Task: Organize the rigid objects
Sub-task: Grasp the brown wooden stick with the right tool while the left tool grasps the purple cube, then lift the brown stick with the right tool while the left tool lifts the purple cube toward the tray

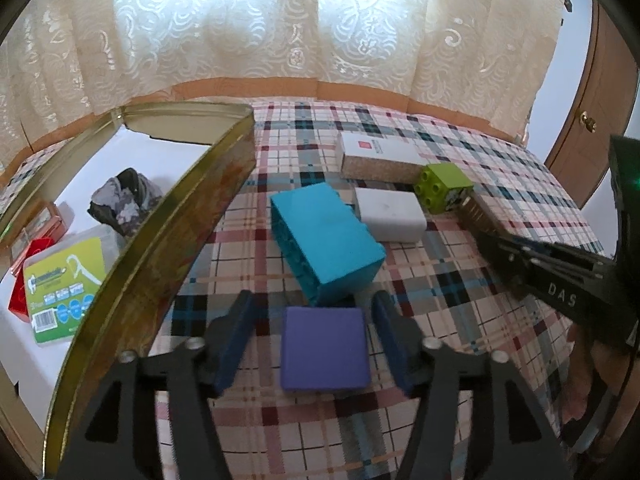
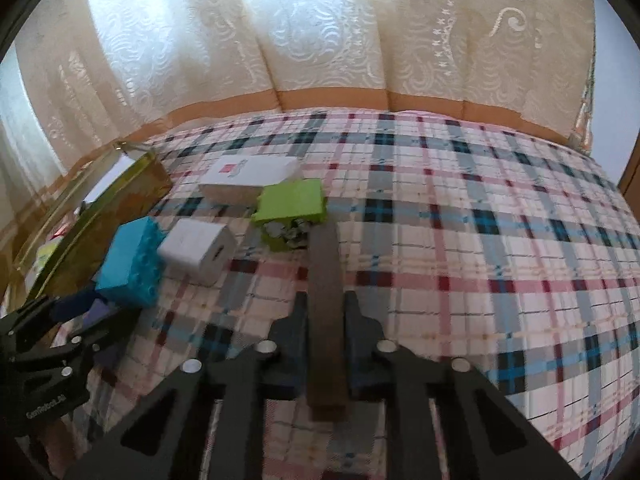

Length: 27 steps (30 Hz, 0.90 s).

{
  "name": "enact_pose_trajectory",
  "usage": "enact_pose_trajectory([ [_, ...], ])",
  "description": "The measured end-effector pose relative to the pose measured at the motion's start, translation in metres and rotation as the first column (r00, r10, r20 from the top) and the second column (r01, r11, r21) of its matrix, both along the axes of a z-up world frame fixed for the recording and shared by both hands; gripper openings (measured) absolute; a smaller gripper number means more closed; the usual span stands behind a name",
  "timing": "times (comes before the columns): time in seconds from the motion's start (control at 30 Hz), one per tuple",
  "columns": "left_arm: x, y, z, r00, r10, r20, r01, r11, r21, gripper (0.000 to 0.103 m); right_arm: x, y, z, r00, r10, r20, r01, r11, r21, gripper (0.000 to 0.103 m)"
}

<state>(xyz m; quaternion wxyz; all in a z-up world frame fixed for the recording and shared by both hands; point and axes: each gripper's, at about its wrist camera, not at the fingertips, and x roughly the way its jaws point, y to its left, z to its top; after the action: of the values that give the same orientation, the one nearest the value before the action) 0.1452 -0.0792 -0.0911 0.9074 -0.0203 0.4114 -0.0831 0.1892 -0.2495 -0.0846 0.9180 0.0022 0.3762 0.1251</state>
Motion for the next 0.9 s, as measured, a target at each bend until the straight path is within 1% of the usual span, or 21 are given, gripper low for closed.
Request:
enact_pose_trajectory([
  [0.07, -0.003, 0.0, 0.001, 1.0, -0.005, 0.012, 0.005, 1.0, 0.0, 0.067, -0.004, 0.002, -0.001, 1.0, 0.017, -0.001, -0.017, 1.0, 0.016, 0.017],
  [0.17, -0.004, -0.002, 0.001, 1.0, -0.013, 0.007, 0.013, 1.0, 0.011, 0.068, -0.014, 0.006, -0.001, 0.999, 0.034, 0.0, -0.034, 0.998, 0.049, 0.017],
  [0.33, 0.0, -0.003, -0.003, 1.0, 0.002, -0.023, -0.001, 1.0, 0.023, 0.068, -0.024, 0.011, 0.001, 0.999, 0.032, 0.028, -0.033, 0.998, 0.046, 0.017],
  [0.4, -0.001, -0.005, -0.003, 1.0, 0.001, -0.022, -0.001, 1.0, 0.031, 0.068, -0.024, 0.01, 0.001, 0.999, 0.023, 0.03, -0.024, 0.999, 0.047, 0.017],
  [0.47, -0.002, -0.006, -0.004, 1.0, 0.0, -0.022, 0.002, 0.999, 0.054, 0.064, -0.024, 0.008, 0.001, 0.999, 0.021, 0.026, -0.023, 0.998, 0.055, 0.018],
  [0.5, -0.004, -0.006, -0.004, 1.0, 0.003, -0.02, -0.002, 0.998, 0.055, 0.06, -0.024, 0.008, 0.001, 1.0, 0.019, 0.025, -0.02, 0.998, 0.056, 0.018],
  [0.53, -0.004, -0.004, -0.003, 1.0, 0.006, -0.018, -0.005, 0.999, 0.048, 0.056, -0.023, 0.008, 0.001, 1.0, 0.017, 0.027, -0.018, 0.998, 0.055, 0.018],
  [0.57, -0.005, 0.0, -0.003, 1.0, 0.01, -0.017, -0.009, 0.999, 0.034, 0.054, -0.024, 0.008, 0.002, 0.999, 0.016, 0.031, -0.018, 0.998, 0.053, 0.018],
  [0.63, -0.007, 0.005, -0.002, 1.0, 0.016, -0.014, -0.016, 1.0, 0.016, 0.04, -0.026, 0.009, 0.004, 0.999, 0.013, 0.045, -0.015, 0.999, 0.043, 0.018],
  [0.73, -0.008, 0.012, -0.001, 1.0, 0.019, -0.008, -0.019, 1.0, -0.021, 0.039, -0.03, 0.008, 0.006, 0.998, 0.007, 0.062, -0.01, 0.999, 0.042, 0.017],
  [0.9, -0.014, 0.011, 0.004, 0.999, 0.019, 0.029, -0.019, 1.0, -0.016, 0.039, -0.035, 0.006, 0.011, 0.995, 0.009, 0.099, -0.017, 0.997, 0.076, 0.017],
])
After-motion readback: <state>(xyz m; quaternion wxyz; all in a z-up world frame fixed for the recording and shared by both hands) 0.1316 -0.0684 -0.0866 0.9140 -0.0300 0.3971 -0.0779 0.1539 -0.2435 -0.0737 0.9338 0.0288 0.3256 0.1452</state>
